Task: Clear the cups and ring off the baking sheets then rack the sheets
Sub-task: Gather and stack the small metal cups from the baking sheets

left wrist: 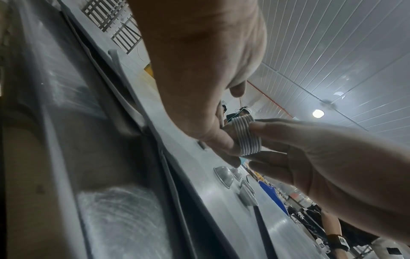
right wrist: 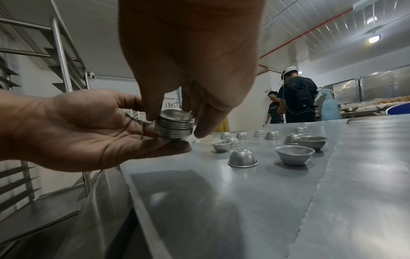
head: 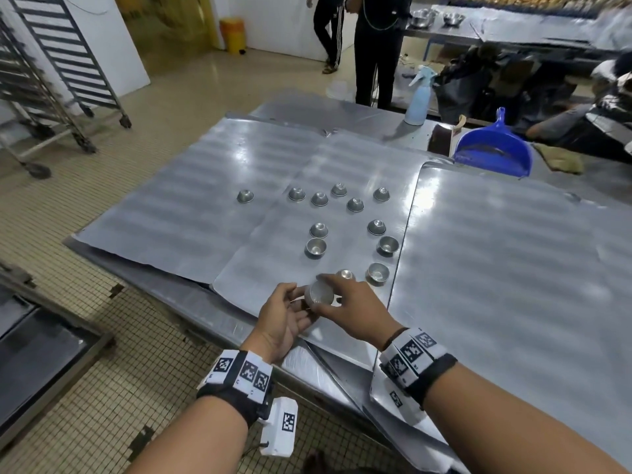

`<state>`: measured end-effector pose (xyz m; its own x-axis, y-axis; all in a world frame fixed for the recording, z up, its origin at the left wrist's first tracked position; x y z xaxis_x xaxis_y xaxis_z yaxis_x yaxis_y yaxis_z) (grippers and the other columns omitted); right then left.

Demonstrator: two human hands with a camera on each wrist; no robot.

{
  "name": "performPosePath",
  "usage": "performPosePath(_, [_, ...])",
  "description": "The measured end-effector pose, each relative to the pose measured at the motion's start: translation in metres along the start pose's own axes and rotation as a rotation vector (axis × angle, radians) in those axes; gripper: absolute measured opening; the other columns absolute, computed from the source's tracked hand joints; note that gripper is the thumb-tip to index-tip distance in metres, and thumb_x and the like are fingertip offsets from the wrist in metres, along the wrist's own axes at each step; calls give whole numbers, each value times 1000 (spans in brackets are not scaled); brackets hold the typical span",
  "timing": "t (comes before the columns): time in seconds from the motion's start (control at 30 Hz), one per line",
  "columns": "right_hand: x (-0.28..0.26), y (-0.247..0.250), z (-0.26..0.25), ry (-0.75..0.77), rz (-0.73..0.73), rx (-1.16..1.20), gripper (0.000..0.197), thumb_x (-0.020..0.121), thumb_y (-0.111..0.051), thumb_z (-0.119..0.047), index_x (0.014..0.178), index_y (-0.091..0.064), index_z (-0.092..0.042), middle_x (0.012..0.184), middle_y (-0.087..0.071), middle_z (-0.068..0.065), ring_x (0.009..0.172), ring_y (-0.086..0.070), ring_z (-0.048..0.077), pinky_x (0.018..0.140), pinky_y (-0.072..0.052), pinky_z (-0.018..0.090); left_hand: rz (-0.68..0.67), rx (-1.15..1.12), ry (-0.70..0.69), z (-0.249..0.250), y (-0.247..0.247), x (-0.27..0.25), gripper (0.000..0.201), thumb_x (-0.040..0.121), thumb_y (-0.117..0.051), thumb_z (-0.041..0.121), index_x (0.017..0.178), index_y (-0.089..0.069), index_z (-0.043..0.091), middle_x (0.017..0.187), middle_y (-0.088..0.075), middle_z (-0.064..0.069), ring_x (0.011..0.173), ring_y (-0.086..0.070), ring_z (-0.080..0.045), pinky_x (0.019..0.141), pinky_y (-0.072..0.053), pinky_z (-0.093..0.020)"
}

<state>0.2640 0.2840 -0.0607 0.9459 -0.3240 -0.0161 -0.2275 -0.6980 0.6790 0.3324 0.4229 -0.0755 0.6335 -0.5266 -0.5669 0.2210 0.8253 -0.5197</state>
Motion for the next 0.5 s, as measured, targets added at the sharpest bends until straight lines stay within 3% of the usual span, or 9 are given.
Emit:
performPosePath(0.17, [-5, -1, 1, 16, -33, 16, 64, 82, -70, -49, 140, -52, -32, 125, -66, -9, 111, -62, 9, 96, -52, 33, -40, 119, -62, -5, 3, 0, 20, 96, -61, 9, 109, -69, -5, 95, -75, -19, 79, -75, -18, 71, -61, -29])
performPosePath(0.27, [-9, 6, 2, 12, -28, 70, 63, 82, -62, -50, 142, -51, -31, 133, -63, -8, 118, -60, 4, 99, -51, 32, -48, 173, -77, -5, 5, -2, 17, 95, -63, 5, 109, -70, -1, 92, -77, -15, 81, -77, -16, 68, -60, -24])
performPosePath(0.4, [-6, 22, 12, -66, 85, -14, 42, 88, -59, -27, 130, -62, -24, 123, -68, -5, 104, -66, 9, 92, -52, 33, -39, 195, -74, -4, 9, -1, 17, 92, -67, 4, 109, -70, 0, 100, -76, -21, 89, -77, -27, 71, -63, -26])
performPosePath(0.5, [4, 30, 24, -151, 108, -137, 33, 92, -56, -29, 123, -65, -24, 110, -69, -2, 101, -67, 18, 83, -51, 32, -8, 167, -66, -6, 14, 2, 17, 93, -66, 3, 107, -68, -4, 103, -74, -28, 95, -75, -36, 83, -62, -36])
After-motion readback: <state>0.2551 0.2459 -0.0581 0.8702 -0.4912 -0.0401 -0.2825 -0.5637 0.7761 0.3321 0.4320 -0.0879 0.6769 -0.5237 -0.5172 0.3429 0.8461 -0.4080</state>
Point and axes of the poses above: each hand's wrist, its own x-axis towards the middle knuckle, its own y-axis out of the back of the hand, z = x × y, the point moved 3 cm from there along x, towards the middle knuckle
